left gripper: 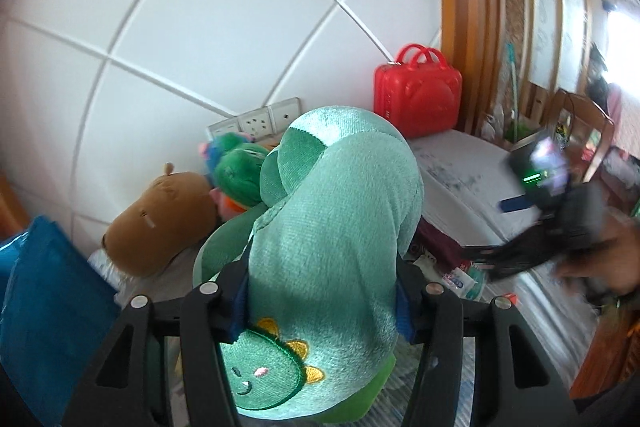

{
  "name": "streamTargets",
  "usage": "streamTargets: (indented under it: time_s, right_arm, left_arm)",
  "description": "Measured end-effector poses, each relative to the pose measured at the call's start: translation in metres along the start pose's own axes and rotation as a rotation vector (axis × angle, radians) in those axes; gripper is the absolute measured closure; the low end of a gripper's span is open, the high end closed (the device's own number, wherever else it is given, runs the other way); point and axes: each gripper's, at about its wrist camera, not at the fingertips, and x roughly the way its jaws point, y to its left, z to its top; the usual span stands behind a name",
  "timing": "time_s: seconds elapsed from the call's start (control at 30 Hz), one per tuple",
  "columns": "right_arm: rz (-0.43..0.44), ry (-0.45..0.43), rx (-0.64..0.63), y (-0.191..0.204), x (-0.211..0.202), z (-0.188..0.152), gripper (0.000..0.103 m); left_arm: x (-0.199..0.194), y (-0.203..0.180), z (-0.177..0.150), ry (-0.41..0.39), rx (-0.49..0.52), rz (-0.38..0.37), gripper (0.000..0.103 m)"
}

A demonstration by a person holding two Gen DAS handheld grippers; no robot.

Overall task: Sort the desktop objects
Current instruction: 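Grasp the teal neck pillow with the left gripper and lift it, then grasp the maroon knit hat with the right gripper while the left holds the pillow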

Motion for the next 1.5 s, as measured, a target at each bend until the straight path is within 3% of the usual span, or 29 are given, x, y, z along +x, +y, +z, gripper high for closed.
streamTargets:
  time_s: [0.27,0.33,0.37,0.4,0.43,0.5,0.53,0.8,1.2,1.5]
  right_arm:
    - [-0.024,0.056,0.005,0.007,0.086,0.031,0.000]
    - [-0.025,0.072,0.008,0.005,0.095,0.032,0.005]
    - [-0.026,0.080,0.009,0.004,0.098,0.033,0.023]
    - [-0.027,0.088,0.011,0.004,0.102,0.034,0.048]
    - [-0.024,0.090,0.015,0.002,0.102,0.033,0.057]
    - [-0.016,0.087,0.023,0.000,0.097,0.032,0.088]
    - [-0.011,0.082,0.025,-0.001,0.093,0.032,0.092]
    - [0.039,0.028,0.043,-0.006,0.045,0.029,0.094]
    - [0.090,-0.104,0.042,0.005,-0.085,0.010,0.095]
    - [0.142,-0.181,0.013,0.018,-0.164,-0.014,0.095]
  left_arm:
    - [-0.037,0.022,-0.012,-0.004,-0.099,0.083,0.049]
    - [-0.042,0.027,-0.014,-0.007,-0.121,0.088,0.048]
    - [-0.044,0.030,-0.015,-0.008,-0.132,0.091,0.048]
    - [-0.046,0.032,-0.017,-0.010,-0.142,0.094,0.048]
    - [-0.048,0.034,-0.018,-0.011,-0.152,0.096,0.048]
    - [-0.053,0.037,-0.020,-0.015,-0.158,0.098,0.048]
    - [-0.055,0.038,-0.020,-0.020,-0.161,0.098,0.048]
    - [-0.080,0.041,-0.011,-0.071,-0.172,0.081,0.048]
    - [-0.137,0.042,0.001,-0.213,-0.189,0.051,0.048]
    - [-0.174,0.026,0.002,-0.253,-0.175,0.057,0.049]
